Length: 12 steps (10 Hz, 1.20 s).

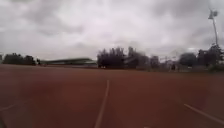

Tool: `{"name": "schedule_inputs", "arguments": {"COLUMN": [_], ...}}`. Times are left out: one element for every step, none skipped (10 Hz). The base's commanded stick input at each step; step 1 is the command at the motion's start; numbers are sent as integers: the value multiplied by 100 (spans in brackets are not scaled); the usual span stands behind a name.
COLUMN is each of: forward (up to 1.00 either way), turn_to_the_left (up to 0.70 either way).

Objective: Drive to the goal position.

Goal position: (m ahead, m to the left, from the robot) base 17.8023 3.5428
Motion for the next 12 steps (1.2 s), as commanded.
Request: {"name": "schedule_inputs", "arguments": {"forward": [70, 70, 70, 70, 70, 70, 70, 70, 70, 70, 70, 70], "turn_to_the_left": [0, 0, 0, 0, 0, 0, 0, 0, 0, 0, 0, 0]}}
